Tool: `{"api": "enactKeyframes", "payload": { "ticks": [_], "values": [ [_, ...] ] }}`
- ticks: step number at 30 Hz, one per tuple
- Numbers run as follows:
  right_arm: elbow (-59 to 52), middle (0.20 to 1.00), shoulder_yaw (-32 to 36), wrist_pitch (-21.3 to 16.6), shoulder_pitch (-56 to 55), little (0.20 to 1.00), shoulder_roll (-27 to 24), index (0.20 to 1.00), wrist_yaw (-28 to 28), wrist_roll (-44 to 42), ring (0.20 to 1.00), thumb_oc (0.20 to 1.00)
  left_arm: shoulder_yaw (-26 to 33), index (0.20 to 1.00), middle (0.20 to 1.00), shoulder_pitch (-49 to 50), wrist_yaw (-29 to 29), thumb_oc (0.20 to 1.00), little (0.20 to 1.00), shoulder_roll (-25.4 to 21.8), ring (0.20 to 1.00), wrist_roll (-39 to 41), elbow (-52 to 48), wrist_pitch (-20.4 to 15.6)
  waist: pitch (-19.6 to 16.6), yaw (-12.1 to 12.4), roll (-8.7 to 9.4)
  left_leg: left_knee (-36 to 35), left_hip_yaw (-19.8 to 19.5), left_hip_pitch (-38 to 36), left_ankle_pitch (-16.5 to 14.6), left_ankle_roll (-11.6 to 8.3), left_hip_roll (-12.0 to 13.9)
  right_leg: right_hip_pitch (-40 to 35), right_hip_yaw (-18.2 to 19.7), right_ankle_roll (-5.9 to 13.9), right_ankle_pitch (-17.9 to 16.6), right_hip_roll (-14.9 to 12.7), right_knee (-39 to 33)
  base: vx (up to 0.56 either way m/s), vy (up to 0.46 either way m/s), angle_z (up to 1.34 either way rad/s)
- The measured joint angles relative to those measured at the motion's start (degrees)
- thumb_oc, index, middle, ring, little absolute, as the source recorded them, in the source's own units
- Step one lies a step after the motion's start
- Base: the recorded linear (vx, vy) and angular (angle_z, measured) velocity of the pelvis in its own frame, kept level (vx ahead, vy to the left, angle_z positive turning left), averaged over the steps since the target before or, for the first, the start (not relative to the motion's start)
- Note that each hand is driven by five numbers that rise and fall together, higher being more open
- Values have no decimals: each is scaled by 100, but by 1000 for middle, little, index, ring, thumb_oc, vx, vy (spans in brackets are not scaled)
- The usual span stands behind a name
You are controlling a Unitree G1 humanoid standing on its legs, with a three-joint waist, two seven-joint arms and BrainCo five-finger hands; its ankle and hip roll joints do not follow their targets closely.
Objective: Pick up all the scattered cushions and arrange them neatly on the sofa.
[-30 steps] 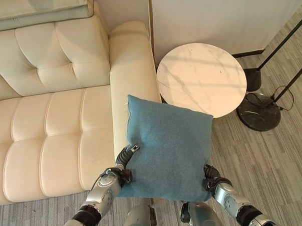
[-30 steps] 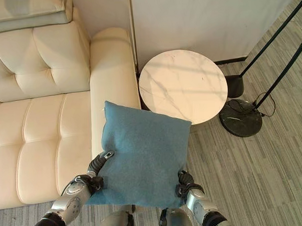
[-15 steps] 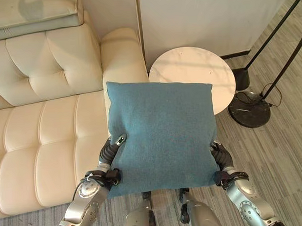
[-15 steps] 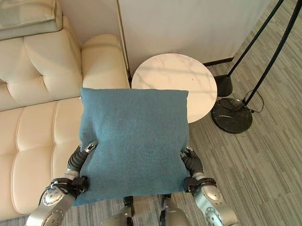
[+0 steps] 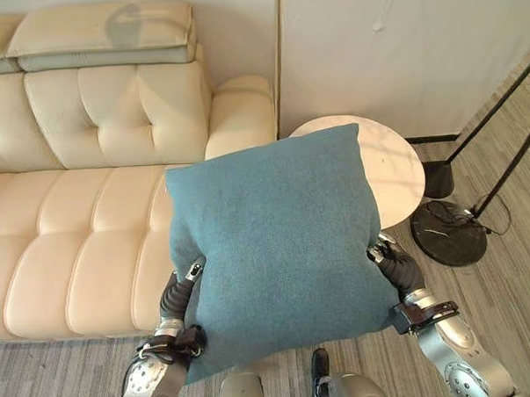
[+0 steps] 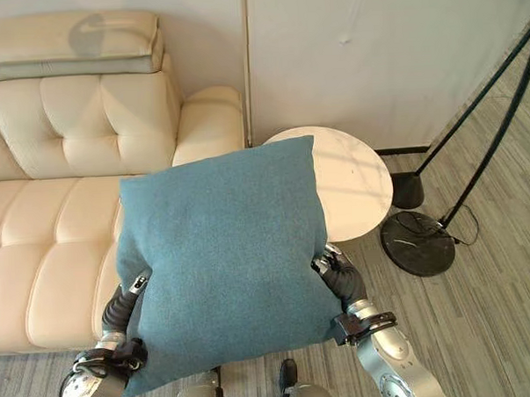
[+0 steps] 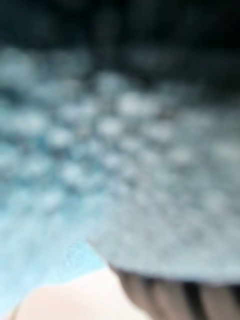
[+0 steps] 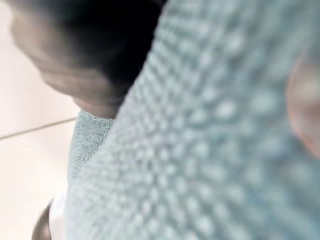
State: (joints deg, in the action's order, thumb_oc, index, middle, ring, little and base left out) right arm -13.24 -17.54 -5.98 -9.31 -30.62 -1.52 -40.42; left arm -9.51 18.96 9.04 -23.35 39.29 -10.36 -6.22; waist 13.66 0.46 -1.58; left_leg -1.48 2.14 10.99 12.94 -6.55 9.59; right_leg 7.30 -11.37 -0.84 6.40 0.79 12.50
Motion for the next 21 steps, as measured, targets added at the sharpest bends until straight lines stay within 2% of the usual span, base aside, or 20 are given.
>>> {"api": "enactKeyframes", "payload": {
  "ticks": [1,2,3,4,5,6,7,8,9,11,12,13,14,15,16,18,19,20,21],
  "values": [
    [0,200,-38,0,12,200,-49,200,0,0,200,200,16,200,200,75,3,200,200,23,200,-5,4,21,-6,71,-67,-1,92,27,-318,54,45,91,-84,-88,144,52,344,-201,-67,31],
    [-12,200,-106,-1,20,200,-41,200,-1,0,200,200,76,200,200,117,2,200,200,9,200,-24,-24,20,-21,121,1,62,214,110,-564,12,34,254,-2,-183,257,-30,520,-146,-48,41],
    [-28,200,-136,-2,17,200,-24,200,0,-1,200,200,109,200,200,57,5,200,200,-29,200,-46,-4,27,68,73,173,207,344,153,-926,-15,-24,319,-1,-227,254,-174,548,-193,-21,39],
    [-12,200,-201,8,35,200,61,200,-1,-2,200,200,188,200,200,57,8,200,200,-74,200,-47,24,26,121,164,527,558,401,252,-928,238,-368,358,-60,-298,190,-529,482,-131,-6,42],
    [-39,200,-224,4,20,200,75,200,-2,-6,200,200,183,200,200,65,12,200,200,-89,200,-47,53,30,106,190,605,877,504,280,-1060,394,-520,330,-178,-337,-27,-693,321,-169,-2,43],
    [-44,200,-206,2,1,200,53,200,-5,-13,200,200,157,200,200,54,11,200,200,-47,200,-47,97,31,108,117,605,1252,531,277,-1266,558,-597,224,-315,-296,-116,-760,148,-43,4,49],
    [-48,200,-213,3,-7,200,28,200,-7,-15,200,200,137,200,200,66,12,200,200,0,200,-48,112,31,103,69,569,1320,558,183,-1298,556,-621,137,-362,-236,-145,-735,22,-59,15,54],
    [-65,200,-198,1,-9,200,-34,200,-8,-18,200,200,88,200,200,69,17,200,200,52,200,-48,120,31,99,33,434,1254,610,-40,-1252,597,-566,74,-453,-128,-110,-647,-22,-104,64,62],
    [-28,200,-180,-37,42,200,-119,200,-16,-23,200,200,59,200,200,33,26,200,200,112,200,-50,154,25,112,22,175,805,616,-293,-1128,463,-393,100,-597,-22,-81,-433,160,-150,110,71],
    [-11,200,-222,-38,55,200,-71,200,-50,-82,200,200,63,200,200,-159,55,200,200,82,200,-55,178,32,168,44,251,468,451,-297,-849,512,-499,147,-722,-6,-85,-511,208,-156,169,83],
    [6,200,-222,-40,93,200,-66,200,-62,-89,200,200,61,200,200,-236,69,200,200,61,200,-60,177,31,162,71,235,70,494,-335,-801,720,-500,163,-944,-48,-142,-602,209,-108,156,87],
    [30,200,-212,-42,130,200,-44,200,-68,-86,200,200,58,200,200,-242,85,200,200,39,200,-60,178,31,168,51,244,17,710,-312,-877,738,-440,160,-1024,-55,-169,-655,203,-97,208,88],
    [132,200,-199,-48,197,200,29,200,-78,-84,200,200,50,200,200,-278,99,200,200,29,200,-60,206,30,191,69,294,-26,1145,-340,-1074,781,-402,159,-1234,-64,-183,-819,218,-33,182,95],
    [184,200,-187,-60,252,200,37,200,-111,-83,200,200,1,200,200,-349,115,200,200,30,200,-59,221,29,233,-11,344,80,1572,-357,-1097,761,-312,82,-1442,-50,-192,-943,107,-65,317,102],
    [183,200,-151,-66,261,200,38,200,-130,-73,200,200,-1,200,200,-346,124,200,200,42,200,-57,232,29,230,1,338,76,1763,-423,-1084,728,-150,27,-1608,5,-240,-1019,22,-79,358,95],
    [181,200,-125,-103,263,200,35,200,-155,-53,200,200,-21,200,200,-384,130,200,200,67,200,-57,263,24,214,-79,220,-81,1744,-527,-991,592,30,-122,-1905,170,-392,-1025,-191,-46,458,86],
    [181,200,-107,-109,283,200,38,200,-165,-25,200,200,-33,200,200,-427,134,200,200,74,200,-57,263,20,212,-104,175,-118,1718,-512,-865,421,33,-108,-2011,248,-456,-1068,-226,18,385,68],
    [182,200,-103,-108,298,200,50,200,-183,-2,200,200,-47,200,200,-472,143,200,200,73,200,-57,271,21,215,-120,176,-117,1688,-442,-687,412,-29,-89,-2032,328,-513,-1125,-269,42,372,38],
    [183,200,-123,-101,270,200,167,200,-195,0,200,200,-38,200,200,-485,171,200,200,6,200,-58,279,22,198,-100,251,-95,1641,-392,-540,493,-204,-127,-1994,463,-637,-1230,-429,42,372,35]
  ]
}}
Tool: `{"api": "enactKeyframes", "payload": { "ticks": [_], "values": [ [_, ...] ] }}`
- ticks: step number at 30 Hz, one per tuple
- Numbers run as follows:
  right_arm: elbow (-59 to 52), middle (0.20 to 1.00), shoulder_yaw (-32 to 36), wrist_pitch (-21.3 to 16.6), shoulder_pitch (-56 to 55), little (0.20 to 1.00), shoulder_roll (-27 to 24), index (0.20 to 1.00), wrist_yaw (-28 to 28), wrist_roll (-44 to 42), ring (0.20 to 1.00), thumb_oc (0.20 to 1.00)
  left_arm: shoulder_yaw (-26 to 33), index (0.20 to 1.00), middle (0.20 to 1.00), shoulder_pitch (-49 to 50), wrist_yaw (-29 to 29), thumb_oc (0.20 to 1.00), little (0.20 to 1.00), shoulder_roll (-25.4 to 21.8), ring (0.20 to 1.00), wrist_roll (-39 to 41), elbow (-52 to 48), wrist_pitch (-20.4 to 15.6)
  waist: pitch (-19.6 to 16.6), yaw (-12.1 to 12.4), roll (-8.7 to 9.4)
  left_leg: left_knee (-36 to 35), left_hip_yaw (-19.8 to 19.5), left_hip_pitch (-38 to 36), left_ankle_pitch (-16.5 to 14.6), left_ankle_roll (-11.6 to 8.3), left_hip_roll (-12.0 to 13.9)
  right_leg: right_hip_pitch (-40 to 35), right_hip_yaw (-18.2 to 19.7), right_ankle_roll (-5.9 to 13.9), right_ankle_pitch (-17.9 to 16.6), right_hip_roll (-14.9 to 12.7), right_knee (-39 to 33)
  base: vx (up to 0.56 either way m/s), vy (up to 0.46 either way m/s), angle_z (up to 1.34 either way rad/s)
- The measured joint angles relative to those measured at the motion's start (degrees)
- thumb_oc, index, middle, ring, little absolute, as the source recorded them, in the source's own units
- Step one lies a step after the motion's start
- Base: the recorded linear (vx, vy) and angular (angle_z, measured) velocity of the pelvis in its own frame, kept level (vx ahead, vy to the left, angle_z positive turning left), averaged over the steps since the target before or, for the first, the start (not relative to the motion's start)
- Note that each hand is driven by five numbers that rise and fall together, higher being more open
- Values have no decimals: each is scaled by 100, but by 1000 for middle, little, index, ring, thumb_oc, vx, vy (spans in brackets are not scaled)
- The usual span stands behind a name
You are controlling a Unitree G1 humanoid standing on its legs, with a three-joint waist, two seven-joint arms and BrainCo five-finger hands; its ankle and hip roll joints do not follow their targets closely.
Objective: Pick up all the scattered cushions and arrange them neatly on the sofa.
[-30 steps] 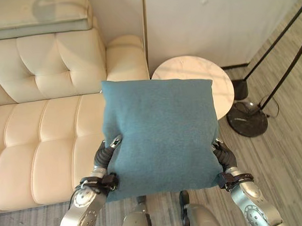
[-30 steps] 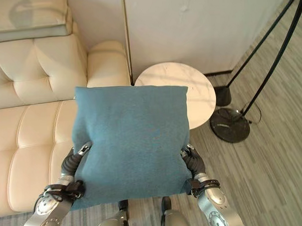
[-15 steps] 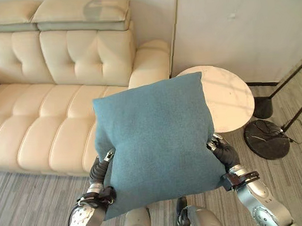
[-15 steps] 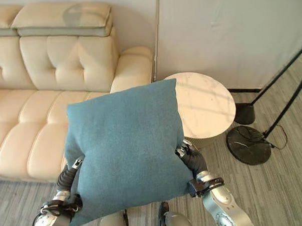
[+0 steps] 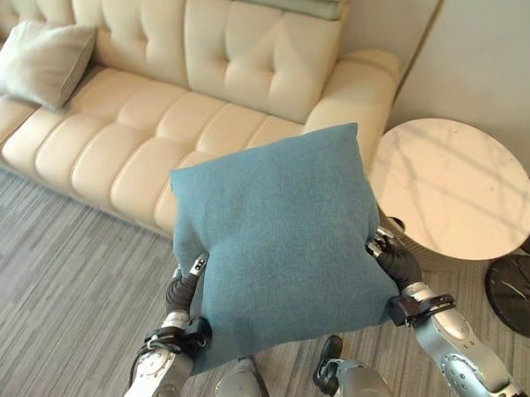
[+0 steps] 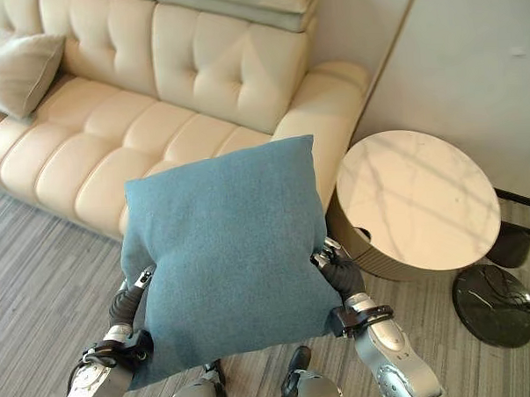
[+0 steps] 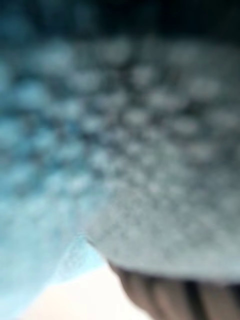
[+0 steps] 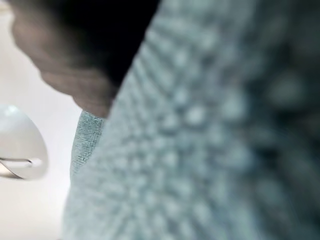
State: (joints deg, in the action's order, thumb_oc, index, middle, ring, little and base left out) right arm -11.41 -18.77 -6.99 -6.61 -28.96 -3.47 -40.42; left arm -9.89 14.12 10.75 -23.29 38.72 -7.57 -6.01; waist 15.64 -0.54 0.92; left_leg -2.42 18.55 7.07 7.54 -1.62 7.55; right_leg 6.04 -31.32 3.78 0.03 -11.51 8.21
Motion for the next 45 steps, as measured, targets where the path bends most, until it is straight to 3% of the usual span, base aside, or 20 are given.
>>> {"api": "enactKeyframes", "payload": {
  "ticks": [7,9,10,11,12,14,16,18,20,25,27,32,35,37,38,39,42,43,44,45],
  "values": [
    [90,200,-88,7,67,200,393,200,-42,128,200,200,122,200,200,-115,111,200,200,-211,200,-49,3,-17,-22,189,150,18,-345,-13,-130,319,-649,-400,166,216,-346,-444,-393,61,360,37],
    [188,200,-96,5,169,200,473,200,-88,195,200,200,108,200,200,-113,160,200,200,-215,200,-150,36,-38,-14,198,160,107,-460,-15,-191,406,-697,-343,313,267,-360,-540,-15,16,119,42],
    [224,200,-122,20,173,200,477,200,-136,221,200,200,100,200,200,-116,181,200,200,-238,200,-168,44,-38,-16,147,167,100,-676,-123,-202,445,-639,-168,681,262,-268,-593,613,20,109,49],
    [225,200,-135,19,187,200,471,200,-138,224,200,200,116,200,200,-119,196,200,200,-234,200,-170,49,-56,-23,125,191,95,-809,-127,-258,522,-610,-4,1137,282,77,-449,852,49,139,58],
    [237,200,-185,7,220,200,490,200,-147,226,200,200,120,200,200,-134,238,200,200,-293,200,-169,57,-68,-22,79,192,82,-904,-104,-304,591,-548,110,1894,314,335,-67,837,83,66,37],
    [277,200,-212,-6,328,200,479,200,-147,225,200,200,117,200,200,-204,270,200,200,-340,200,-170,75,-88,0,82,339,-56,-1041,-113,-221,627,-556,522,2184,240,509,438,578,80,1,41],
    [404,200,-185,-16,365,200,483,200,-160,222,200,200,92,200,200,-279,273,200,200,-267,200,-190,125,-86,27,50,425,-117,-1208,-102,-178,596,-655,811,2075,95,107,688,37,155,-42,55],
    [499,200,-169,-14,350,200,480,200,-179,220,200,200,94,200,200,-274,279,200,200,-178,200,-309,129,-85,41,14,435,-132,-1364,-79,-209,526,-684,784,2019,139,-273,739,-290,166,-53,54],
    [607,200,-174,-11,382,200,474,200,-198,220,200,200,94,200,200,-258,282,200,200,-147,200,-393,124,-80,46,51,436,-220,-1463,-99,-139,271,-620,406,1752,127,-673,874,-893,280,-99,34],
    [649,200,-166,-5,364,200,482,200,-204,212,200,200,93,200,200,-213,284,200,200,-79,200,-417,110,-59,51,94,453,-219,-1466,-431,-165,44,-451,-131,1567,21,-703,1095,-1273,312,-115,6],
    [710,200,-84,-4,398,200,547,200,-204,205,200,200,106,200,200,-276,295,200,200,-18,200,-422,98,-59,42,65,442,-180,-1408,-656,-348,-98,-346,-303,1535,-107,-435,1139,-1165,470,-181,-5],
    [704,200,-104,-5,380,200,563,200,-196,204,200,200,112,200,200,-162,302,200,200,-109,200,-407,69,-73,4,222,448,1070,-1030,-648,-784,-453,-300,-654,1553,-395,-102,1059,-930,151,-100,-21],
    [646,200,-92,-9,434,200,380,200,-197,203,200,200,107,200,200,-115,308,200,200,135,200,-398,-21,-91,-157,214,114,1184,-1005,-606,-790,-427,-264,-665,1542,-527,-196,1089,-924,123,-1,-30],
    [649,200,-96,-11,430,200,405,200,-219,204,200,200,98,200,200,-112,326,200,200,194,200,-396,-22,-91,-154,184,229,1929,-1189,-161,-926,-393,-332,-657,1777,-695,-194,927,-940,74,27,-29],
    [647,200,-97,-10,426,200,409,200,-223,205,200,200,111,200,200,-92,341,200,200,199,200,-395,-18,-93,-174,214,262,1704,-1225,-114,-1044,-326,-399,-618,1856,-712,-199,881,-950,100,35,-30],
    [651,200,-70,-13,426,200,336,200,-224,207,200,200,86,200,200,-108,347,200,200,222,200,-396,-18,-93,-172,125,206,999,-1379,-93,-958,-291,-351,-576,1903,-713,-197,852,-916,105,47,-28],
    [677,200,-74,-9,370,200,300,200,-225,207,200,200,62,200,200,-130,347,200,200,236,200,-397,-6,-92,-177,20,170,262,-1659,-28,-564,-183,-260,-582,2022,-673,-194,882,-917,126,92,-32],
    [677,200,-71,-10,349,200,243,200,-225,207,200,200,20,200,200,-128,347,200,200,249,200,-398,-6,-92,-169,-54,75,154,-1677,-10,-147,-131,-171,-636,2037,-589,-174,947,-919,192,197,-29],
    [684,200,-36,-14,284,200,117,200,-224,209,200,200,-118,200,200,-107,352,200,200,318,200,-403,-4,-92,-217,-115,-199,146,-1725,-38,235,-88,-22,-715,2042,-436,-80,1128,-945,154,159,-10],
    [714,200,29,-17,204,200,113,200,-225,208,200,200,-144,200,200,-137,353,200,200,332,200,-408,5,-92,-239,-207,-274,28,-1734,-98,67,-220,37,-734,2026,-338,-10,1148,-937,170,188,11]
  ]
}}
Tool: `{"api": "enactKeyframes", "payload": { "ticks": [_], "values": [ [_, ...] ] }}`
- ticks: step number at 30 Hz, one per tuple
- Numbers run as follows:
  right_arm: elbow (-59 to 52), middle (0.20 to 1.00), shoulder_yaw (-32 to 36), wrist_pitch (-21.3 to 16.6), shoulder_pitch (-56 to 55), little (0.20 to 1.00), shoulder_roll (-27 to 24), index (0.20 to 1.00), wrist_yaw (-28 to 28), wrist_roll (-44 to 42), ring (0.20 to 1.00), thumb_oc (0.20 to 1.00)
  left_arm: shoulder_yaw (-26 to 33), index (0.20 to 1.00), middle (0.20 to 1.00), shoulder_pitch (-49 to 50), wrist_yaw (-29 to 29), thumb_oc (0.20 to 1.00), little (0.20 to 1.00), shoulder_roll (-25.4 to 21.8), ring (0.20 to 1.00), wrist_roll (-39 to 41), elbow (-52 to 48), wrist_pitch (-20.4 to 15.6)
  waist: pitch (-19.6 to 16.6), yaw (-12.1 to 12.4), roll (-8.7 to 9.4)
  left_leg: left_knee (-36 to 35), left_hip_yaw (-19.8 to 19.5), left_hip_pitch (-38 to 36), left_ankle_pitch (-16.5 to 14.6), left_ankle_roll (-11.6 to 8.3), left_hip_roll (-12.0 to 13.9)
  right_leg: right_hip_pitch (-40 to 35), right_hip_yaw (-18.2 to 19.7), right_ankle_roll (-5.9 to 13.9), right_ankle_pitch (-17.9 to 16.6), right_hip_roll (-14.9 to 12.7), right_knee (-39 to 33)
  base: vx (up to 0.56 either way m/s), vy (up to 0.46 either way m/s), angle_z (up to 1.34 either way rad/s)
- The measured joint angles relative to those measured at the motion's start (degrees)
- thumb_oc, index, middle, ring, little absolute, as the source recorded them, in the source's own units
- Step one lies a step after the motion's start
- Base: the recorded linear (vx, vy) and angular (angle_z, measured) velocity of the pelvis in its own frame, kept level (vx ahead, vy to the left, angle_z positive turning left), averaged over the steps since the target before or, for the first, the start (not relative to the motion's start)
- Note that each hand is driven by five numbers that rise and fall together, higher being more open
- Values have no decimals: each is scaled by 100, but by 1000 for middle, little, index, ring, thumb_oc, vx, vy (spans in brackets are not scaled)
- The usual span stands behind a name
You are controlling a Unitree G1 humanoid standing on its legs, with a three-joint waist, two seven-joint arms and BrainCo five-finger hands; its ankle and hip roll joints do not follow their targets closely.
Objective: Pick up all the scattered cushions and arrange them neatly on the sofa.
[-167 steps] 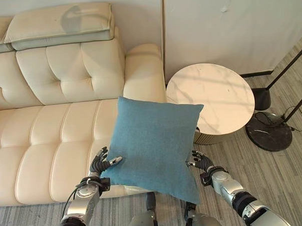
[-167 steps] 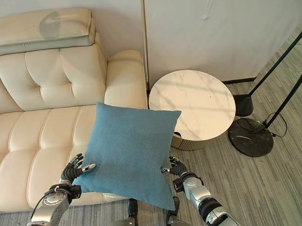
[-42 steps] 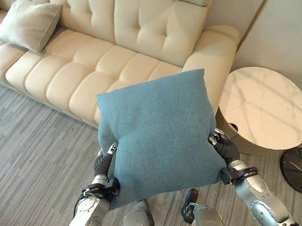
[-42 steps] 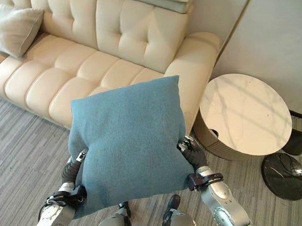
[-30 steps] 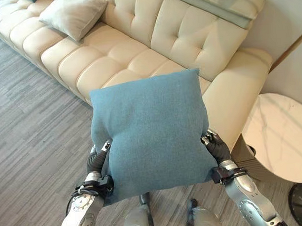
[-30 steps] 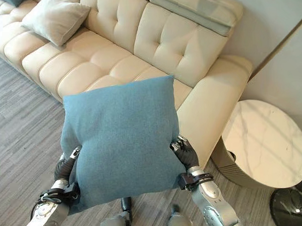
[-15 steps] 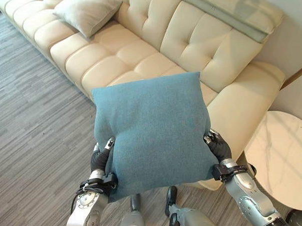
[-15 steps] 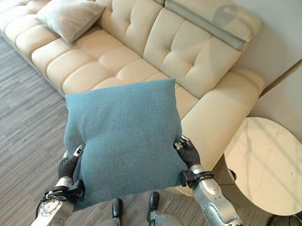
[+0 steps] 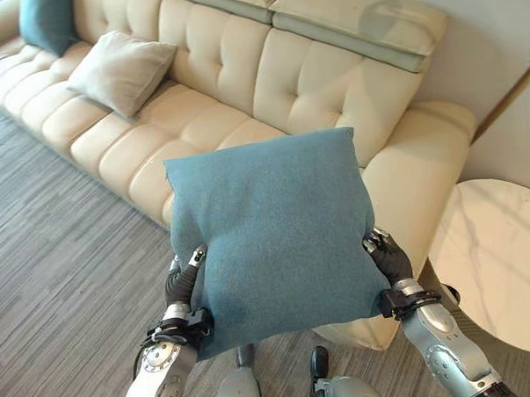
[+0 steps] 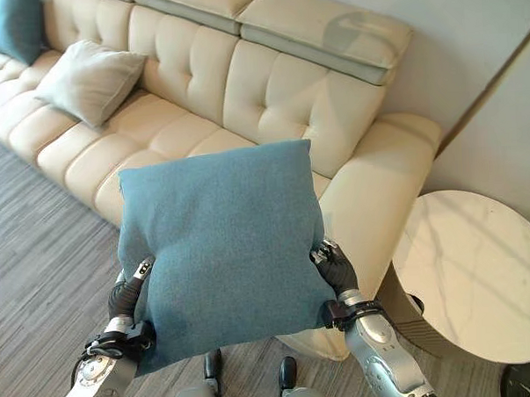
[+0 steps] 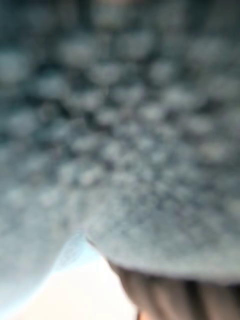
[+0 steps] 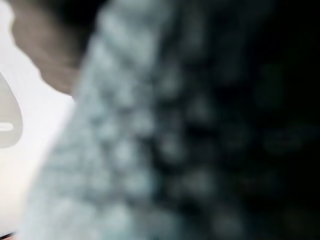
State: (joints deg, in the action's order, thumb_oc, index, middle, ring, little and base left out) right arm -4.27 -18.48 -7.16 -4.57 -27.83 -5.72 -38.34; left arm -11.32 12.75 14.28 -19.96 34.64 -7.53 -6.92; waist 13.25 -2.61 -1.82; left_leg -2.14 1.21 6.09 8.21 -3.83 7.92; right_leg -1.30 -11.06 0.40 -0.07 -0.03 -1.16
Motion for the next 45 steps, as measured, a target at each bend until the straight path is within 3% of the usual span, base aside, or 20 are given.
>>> {"api": "enactKeyframes", "payload": {
  "ticks": [2,5,8,11,16,19,21,25,30,33,39,41,43,45],
  "values": [
    [100,200,111,2,-106,200,137,200,0,1,200,200,-71,200,200,-81,0,200,200,-15,200,-24,2,0,10,-12,103,-165,110,-11,38,81,-192,157,23,115,81,-221,109,162,185,2],
    [163,200,131,16,-192,200,208,200,-2,8,200,200,-119,200,200,-106,0,200,200,-60,200,-33,61,7,11,-21,116,-202,133,-39,-19,111,-452,68,26,305,3,-473,28,268,292,7],
    [155,200,124,16,-289,200,342,200,-1,16,200,200,-119,200,200,-97,-1,200,200,-88,200,-29,142,7,20,36,163,-240,163,-169,-64,311,-669,-136,23,407,-82,-655,-122,300,348,11],
    [152,200,168,16,-287,200,435,200,-2,16,200,200,-113,200,200,-103,-1,200,200,-117,200,-29,142,5,15,64,210,-240,216,-203,-107,403,-753,-154,42,466,-86,-729,-124,233,381,-8],
    [151,200,148,21,-239,200,593,200,-40,70,200,200,-89,200,200,-188,0,200,200,-315,200,-31,138,-4,-4,174,439,-238,618,-28,-236,636,-895,333,343,647,-179,-932,36,192,418,-40],
    [149,200,102,44,-209,200,654,200,-62,122,200,200,11,200,200,-201,36,200,200,-437,200,-57,136,2,-4,233,562,-235,1017,-50,-298,699,-872,633,214,610,-325,-978,282,117,203,-58],
    [150,200,91,45,-205,200,668,200,-73,122,200,200,33,200,200,-272,47,200,200,-551,200,-180,120,1,-5,206,688,-238,1078,-72,-329,717,-896,697,43,641,-423,-977,314,152,171,-40],
    [152,200,-38,52,-154,200,696,200,-82,120,200,200,78,200,200,-214,83,200,200,-693,200,-213,109,2,13,317,830,-242,1352,-201,-374,692,-859,711,-150,641,-505,-951,327,82,30,-34],
    [155,200,-79,51,-128,200,729,200,-82,109,200,200,199,200,200,-169,84,200,200,-719,200,-211,105,2,26,308,872,-245,1348,-78,-401,606,-833,729,173,646,-448,-845,99,105,-28,-5],
    [160,200,-119,52,-94,200,707,200,-84,104,200,200,240,200,200,-157,83,200,200,-671,200,-209,105,6,25,298,874,-244,1272,-44,-303,548,-739,509,179,575,-506,-687,-356,115,-91,7],
    [165,200,-68,26,-69,200,635,200,-83,88,200,200,225,200,200,-202,71,200,200,-425,200,-204,94,6,28,273,849,-197,1028,-151,-227,404,-566,255,139,410,-390,-459,-355,182,-176,19],
    [161,200,-42,18,-94,200,645,200,-83,36,200,200,186,200,200,-221,72,200,200,-418,200,-203,89,7,28,236,854,47,912,-90,-270,348,-547,130,108,340,-347,-441,-354,97,-144,35],
    [163,200,-48,8,-51,200,648,200,-78,-54,200,200,159,200,200,-258,61,200,200,-465,200,-195,91,7,69,216,859,781,860,176,-421,210,-491,19,88,236,-231,-420,-351,89,-101,22],
    [181,200,-70,4,-18,200,621,200,-77,-82,200,200,160,200,200,-257,60,200,200,-493,200,-195,90,6,154,322,847,1836,376,536,-541,43,-472,-47,205,44,-70,-430,-276,123,-30,-20]
  ]
}}
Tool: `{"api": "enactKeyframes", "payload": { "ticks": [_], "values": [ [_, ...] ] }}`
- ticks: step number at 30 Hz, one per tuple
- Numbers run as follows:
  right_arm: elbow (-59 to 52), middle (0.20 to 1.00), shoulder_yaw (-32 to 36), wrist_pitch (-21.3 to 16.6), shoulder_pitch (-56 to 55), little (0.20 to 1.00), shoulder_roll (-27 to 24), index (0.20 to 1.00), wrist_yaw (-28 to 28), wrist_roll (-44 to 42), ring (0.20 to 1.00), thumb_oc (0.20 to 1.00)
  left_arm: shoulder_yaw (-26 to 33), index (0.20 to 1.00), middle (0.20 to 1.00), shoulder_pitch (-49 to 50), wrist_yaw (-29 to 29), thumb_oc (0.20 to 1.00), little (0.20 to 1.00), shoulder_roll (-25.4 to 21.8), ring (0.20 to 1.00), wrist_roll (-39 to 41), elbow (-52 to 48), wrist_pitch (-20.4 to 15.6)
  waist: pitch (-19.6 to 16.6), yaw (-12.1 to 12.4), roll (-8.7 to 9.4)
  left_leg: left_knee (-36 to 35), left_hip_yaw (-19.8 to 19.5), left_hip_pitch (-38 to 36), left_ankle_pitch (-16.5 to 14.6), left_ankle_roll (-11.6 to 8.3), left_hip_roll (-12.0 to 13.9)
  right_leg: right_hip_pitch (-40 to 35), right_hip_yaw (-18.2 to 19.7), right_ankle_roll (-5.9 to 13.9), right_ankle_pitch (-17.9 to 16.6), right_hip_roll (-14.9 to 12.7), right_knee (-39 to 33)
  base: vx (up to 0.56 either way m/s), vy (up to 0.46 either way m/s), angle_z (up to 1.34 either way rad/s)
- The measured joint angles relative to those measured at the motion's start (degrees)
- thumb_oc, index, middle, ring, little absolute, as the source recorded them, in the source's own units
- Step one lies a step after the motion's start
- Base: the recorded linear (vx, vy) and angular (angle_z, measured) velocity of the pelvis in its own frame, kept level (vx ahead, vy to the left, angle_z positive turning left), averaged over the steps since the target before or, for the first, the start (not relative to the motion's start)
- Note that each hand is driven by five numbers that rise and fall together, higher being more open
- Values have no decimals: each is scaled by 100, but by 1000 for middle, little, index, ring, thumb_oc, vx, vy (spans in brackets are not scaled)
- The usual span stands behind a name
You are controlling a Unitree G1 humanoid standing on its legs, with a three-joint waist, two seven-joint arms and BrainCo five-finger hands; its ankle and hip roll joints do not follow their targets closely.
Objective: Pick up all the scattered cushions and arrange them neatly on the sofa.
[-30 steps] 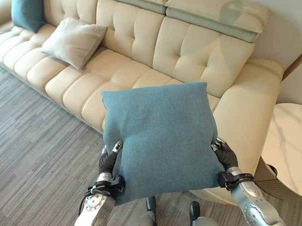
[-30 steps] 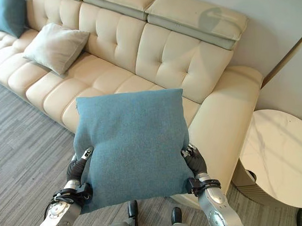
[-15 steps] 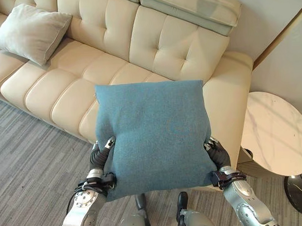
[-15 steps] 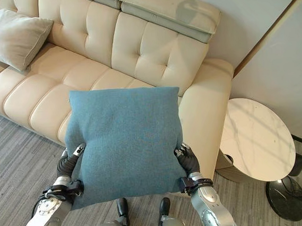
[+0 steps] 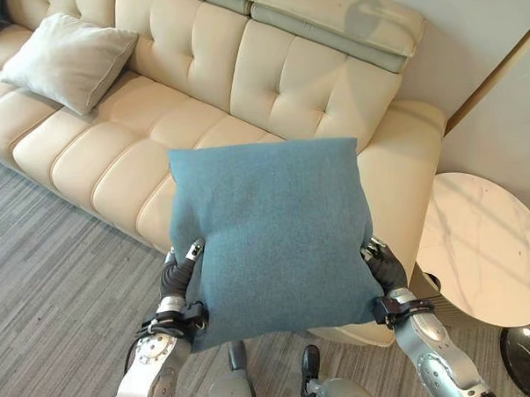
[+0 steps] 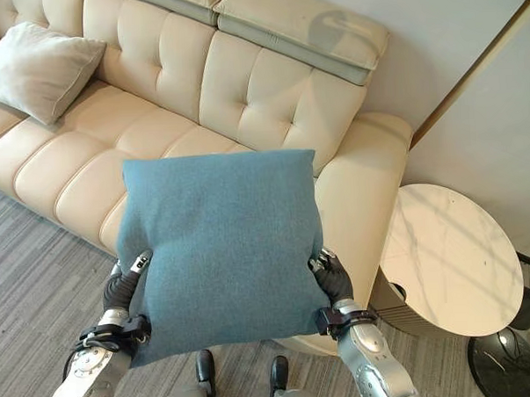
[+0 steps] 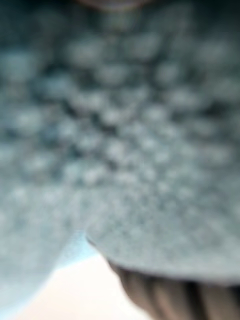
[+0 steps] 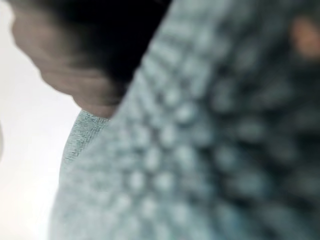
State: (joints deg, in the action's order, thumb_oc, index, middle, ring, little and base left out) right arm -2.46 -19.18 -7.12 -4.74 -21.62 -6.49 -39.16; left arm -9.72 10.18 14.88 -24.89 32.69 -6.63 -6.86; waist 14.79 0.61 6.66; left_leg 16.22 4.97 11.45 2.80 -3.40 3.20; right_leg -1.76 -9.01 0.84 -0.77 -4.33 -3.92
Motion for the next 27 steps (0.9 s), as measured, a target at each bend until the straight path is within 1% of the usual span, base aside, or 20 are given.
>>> {"api": "enactKeyframes", "payload": {
  "ticks": [1,3,5,7,8,9,10,11,12,13,14,16,18,19,20,22,24,25,26,27],
  "values": [
    [-6,200,-30,-3,-43,200,-53,200,22,-27,200,200,-3,200,200,60,0,200,200,24,200,-1,5,0,13,61,-53,539,-344,163,-63,-87,-14,-116,105,-13,3,-12,16,144,-4,-33],
    [-4,200,-25,-7,-107,200,-94,200,34,-31,200,200,-19,200,200,78,-5,200,200,74,200,-4,6,-2,3,50,-113,628,-624,232,-275,-9,13,-133,199,-51,32,13,48,159,32,-32],
    [-4,200,1,-15,-102,200,-176,200,35,-30,200,200,-29,200,200,74,-24,200,200,177,200,-6,1,-7,-32,5,-240,-82,-634,108,-254,77,-6,18,318,-41,38,7,135,174,67,-28],
    [106,200,74,-14,-96,200,-159,200,33,-29,200,200,-140,200,200,-99,-29,200,200,200,200,-6,134,-7,10,-136,-197,-524,-784,203,-245,105,11,-35,358,-115,-23,-71,-16,237,177,-1],
    [198,200,90,-11,-88,200,-120,200,30,-26,200,200,-153,200,200,-217,-43,200,200,230,200,-7,281,0,47,-158,-45,-1011,-874,244,-194,95,45,-38,359,-58,-23,-223,-48,254,251,-6],
    [208,200,120,-8,-93,200,-167,200,30,-23,200,200,-192,200,200,-253,-43,200,200,264,200,-6,322,6,53,-216,-31,-1436,-979,297,-94,18,138,-44,375,121,-2,-300,-45,311,300,-11],
    [210,200,155,-8,-100,200,-200,200,30,-19,200,200,-217,200,200,-248,-43,200,200,306,200,-6,333,6,54,-236,-104,-1633,-1007,329,-62,57,234,-82,399,191,29,-311,-62,370,340,-9],
    [208,200,234,-10,-131,200,-321,200,26,-14,200,200,-313,200,200,-252,-39,200,200,446,200,-5,363,8,53,-324,-374,-1877,-949,297,-83,88,375,-218,368,417,122,-278,-79,416,372,-11],
    [246,200,270,10,-210,200,-276,200,13,-12,200,200,-341,200,200,-254,-39,200,200,487,200,-4,385,9,47,-342,-356,-1720,-719,255,329,-74,277,-301,462,546,254,-453,-95,420,392,-15],
    [204,200,262,11,-299,200,-216,200,11,-8,200,200,-341,200,200,-237,-39,200,200,441,200,-5,384,10,2,-297,-261,-1669,-647,219,338,-60,96,-313,573,480,326,-641,-96,423,436,-27],
    [202,200,194,8,-339,200,-162,200,12,-3,200,200,-317,200,200,-180,-40,200,200,359,200,-5,384,9,-66,-271,-195,-1625,-571,168,451,80,-110,-327,649,480,365,-855,-30,515,572,-21],
    [179,200,193,20,-397,200,61,200,30,59,200,200,-251,200,200,-189,-44,200,200,116,200,-4,383,9,-71,-267,-186,-1743,-481,-27,440,314,-408,-320,559,686,161,-1095,269,360,412,-17],
    [166,200,185,40,-435,200,211,200,36,96,200,200,-202,200,200,-133,-51,200,200,31,200,-5,364,10,-103,-177,-268,-1970,-286,-332,535,532,-440,-180,614,813,49,-1166,722,236,310,-30],
    [171,200,165,44,-445,200,229,200,37,97,200,200,-175,200,200,-117,-66,200,200,-17,200,-7,346,10,-119,-151,-245,-1980,-256,-403,525,567,-471,-132,608,847,17,-1200,834,231,341,-36],
    [166,200,168,47,-398,200,253,200,44,126,200,200,-137,200,200,-107,-77,200,200,-87,200,-8,330,7,-134,-102,-235,-1976,-105,-491,396,641,-479,87,622,949,-116,-1221,1197,212,318,-47],
    [191,200,174,51,-249,200,281,200,45,207,200,200,-133,200,200,-121,-76,200,200,-151,200,-7,306,5,-167,-16,-200,-2005,153,-611,303,759,-409,517,471,992,-181,-1263,1789,190,236,-67],
    [210,200,181,80,-167,200,277,200,43,206,200,200,-119,200,200,-168,-68,200,200,-135,200,-6,306,6,-167,-43,-199,-2066,185,-720,302,763,-374,631,455,992,191,-1084,2014,127,124,-45],
    [229,200,172,91,-118,200,265,200,41,204,200,200,-114,200,200,-206,-67,200,200,-157,200,-6,299,3,-174,-18,-197,-2076,278,-790,269,809,-300,770,394,937,489,-833,1949,71,56,-34],
    [228,200,156,91,-101,200,259,200,42,203,200,200,-111,200,200,-209,-67,200,200,-165,200,-7,298,3,-179,-30,-175,-2075,365,-834,265,813,-292,854,321,879,510,-711,1810,132,76,-52],
    [251,200,118,91,-62,200,264,200,42,203,200,200,-68,200,200,-182,-67,200,200,-165,200,-8,294,-1,-182,-37,-181,-2078,506,-864,204,852,-251,963,-17,811,484,-648,1654,100,14,-63]
  ]
}}
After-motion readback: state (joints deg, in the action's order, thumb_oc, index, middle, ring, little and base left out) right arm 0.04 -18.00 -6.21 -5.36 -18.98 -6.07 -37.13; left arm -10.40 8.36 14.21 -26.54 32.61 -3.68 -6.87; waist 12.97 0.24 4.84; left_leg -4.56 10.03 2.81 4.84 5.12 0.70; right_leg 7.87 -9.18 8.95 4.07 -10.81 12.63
